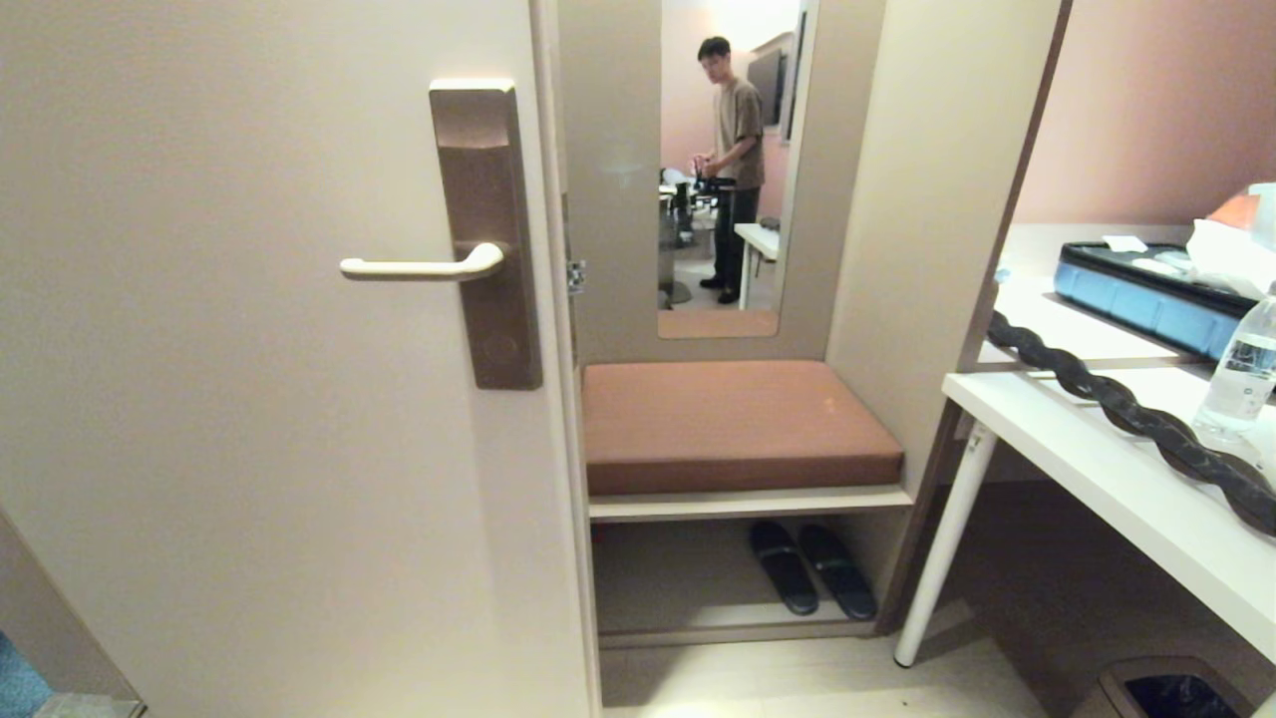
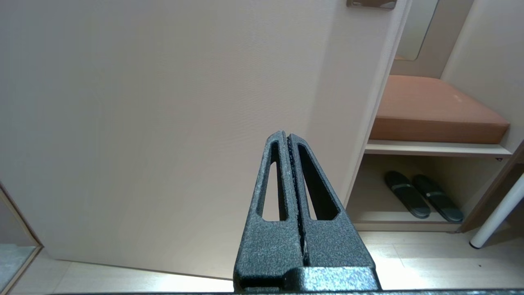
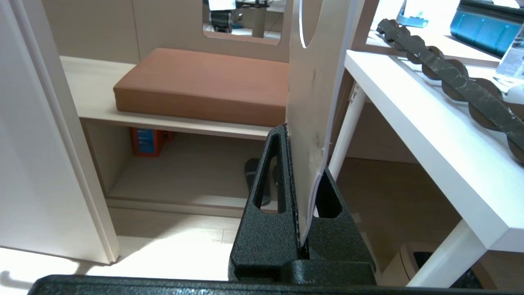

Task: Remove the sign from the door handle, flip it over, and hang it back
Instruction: Hand it to the other hand

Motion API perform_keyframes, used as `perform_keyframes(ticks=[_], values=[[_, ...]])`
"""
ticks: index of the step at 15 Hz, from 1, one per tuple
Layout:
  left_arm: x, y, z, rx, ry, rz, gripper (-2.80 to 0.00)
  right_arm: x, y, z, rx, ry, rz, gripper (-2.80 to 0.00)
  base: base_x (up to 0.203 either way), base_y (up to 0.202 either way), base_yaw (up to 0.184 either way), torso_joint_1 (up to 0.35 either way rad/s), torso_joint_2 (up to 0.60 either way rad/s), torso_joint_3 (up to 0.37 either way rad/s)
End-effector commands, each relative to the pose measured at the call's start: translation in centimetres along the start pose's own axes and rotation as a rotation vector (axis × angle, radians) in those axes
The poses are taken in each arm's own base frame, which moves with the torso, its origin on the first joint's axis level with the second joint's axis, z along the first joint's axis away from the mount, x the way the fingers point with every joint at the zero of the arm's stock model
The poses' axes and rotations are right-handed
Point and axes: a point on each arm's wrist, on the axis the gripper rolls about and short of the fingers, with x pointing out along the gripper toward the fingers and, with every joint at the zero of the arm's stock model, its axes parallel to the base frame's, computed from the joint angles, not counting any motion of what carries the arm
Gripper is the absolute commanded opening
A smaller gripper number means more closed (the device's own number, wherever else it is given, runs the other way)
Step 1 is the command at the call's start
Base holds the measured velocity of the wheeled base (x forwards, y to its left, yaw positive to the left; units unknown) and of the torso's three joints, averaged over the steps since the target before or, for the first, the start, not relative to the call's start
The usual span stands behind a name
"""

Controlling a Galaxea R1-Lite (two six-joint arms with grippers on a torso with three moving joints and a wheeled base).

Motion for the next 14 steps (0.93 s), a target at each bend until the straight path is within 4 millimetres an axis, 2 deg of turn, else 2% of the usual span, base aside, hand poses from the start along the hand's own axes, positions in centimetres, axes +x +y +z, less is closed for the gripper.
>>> perform_keyframes(ticks=[1,6,10,14], values=[[0.0,0.0,0.0,-0.001,0.001,0.001,-2.80,-0.2,-0.1,0.7,-0.002,-0.021,-0.004,-2.80,0.000,0.000,0.000,0.000,0.00,0.000],[0.0,0.0,0.0,-0.001,0.001,0.001,-2.80,0.0,-0.5,5.5,0.007,-0.005,-0.033,-2.80,0.000,0.000,0.000,0.000,0.00,0.000],[0.0,0.0,0.0,-0.001,0.000,0.001,-2.80,1.6,-1.0,10.1,0.047,0.024,-0.080,-2.80,0.000,0.000,0.000,0.000,0.00,0.000],[0.0,0.0,0.0,0.002,0.000,0.001,-2.80,3.2,-1.3,13.1,0.079,0.039,-0.102,-2.80,0.000,0.000,0.000,0.000,0.00,0.000]])
